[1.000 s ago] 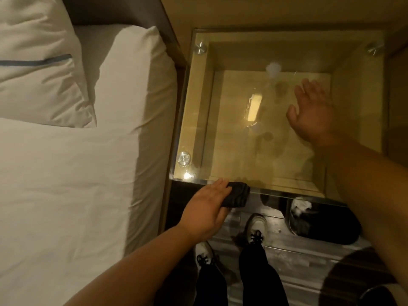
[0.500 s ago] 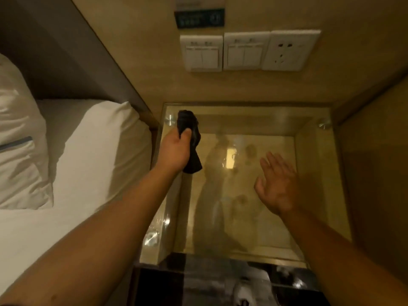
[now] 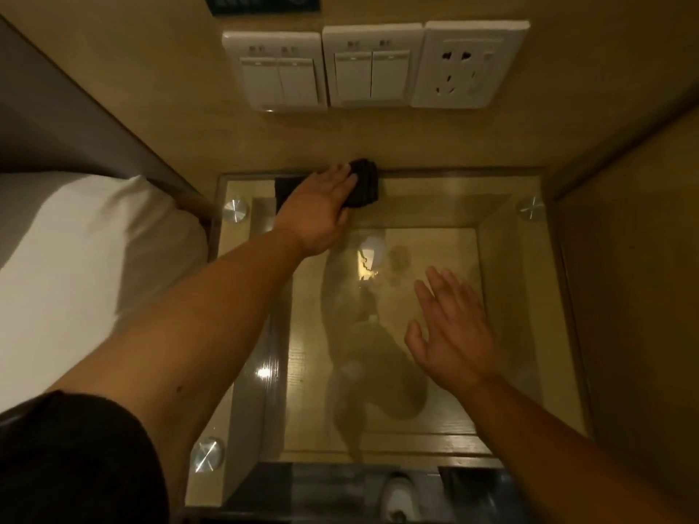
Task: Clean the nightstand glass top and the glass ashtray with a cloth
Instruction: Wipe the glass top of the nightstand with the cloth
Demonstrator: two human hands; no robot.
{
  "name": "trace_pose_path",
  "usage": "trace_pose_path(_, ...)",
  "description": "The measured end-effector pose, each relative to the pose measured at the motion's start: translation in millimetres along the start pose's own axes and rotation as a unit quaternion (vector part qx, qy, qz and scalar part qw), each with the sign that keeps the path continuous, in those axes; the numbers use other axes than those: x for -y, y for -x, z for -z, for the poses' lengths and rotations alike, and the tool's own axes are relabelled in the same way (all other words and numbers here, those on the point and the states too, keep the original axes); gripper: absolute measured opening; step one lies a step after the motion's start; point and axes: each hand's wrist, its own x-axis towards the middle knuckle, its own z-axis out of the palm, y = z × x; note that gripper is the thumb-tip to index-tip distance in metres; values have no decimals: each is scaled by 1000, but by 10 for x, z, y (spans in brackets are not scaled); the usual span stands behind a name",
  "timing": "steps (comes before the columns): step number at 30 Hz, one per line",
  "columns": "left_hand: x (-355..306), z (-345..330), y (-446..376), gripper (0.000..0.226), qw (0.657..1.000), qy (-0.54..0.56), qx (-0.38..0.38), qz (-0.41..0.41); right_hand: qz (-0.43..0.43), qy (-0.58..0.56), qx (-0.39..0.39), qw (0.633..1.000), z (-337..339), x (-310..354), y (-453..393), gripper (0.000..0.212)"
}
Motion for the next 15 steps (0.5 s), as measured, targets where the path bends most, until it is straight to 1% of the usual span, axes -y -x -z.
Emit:
trace_pose_path(4, -34, 19, 158, 58, 1000, -4, 18, -14, 3, 0, -3, 1000, 24, 18, 7, 58)
trace_pose_path(6, -103, -26, 327, 59, 1000, -7, 23, -19, -2, -3, 15, 1000, 19, 20, 12, 60)
trace_pose_path(9, -216, -93, 623, 59, 999, -15, 28, -16, -6, -1, 36, 999, 10, 22, 21, 61)
trace_pose_path(13, -423, -142, 1149, 59, 999, 1, 35, -16, -13, -11, 37, 999, 24, 34, 16, 60)
trace_pose_path(15, -557, -170, 1464, 60, 999, 5, 43, -20, -3, -18, 32, 999, 41, 44, 30, 60)
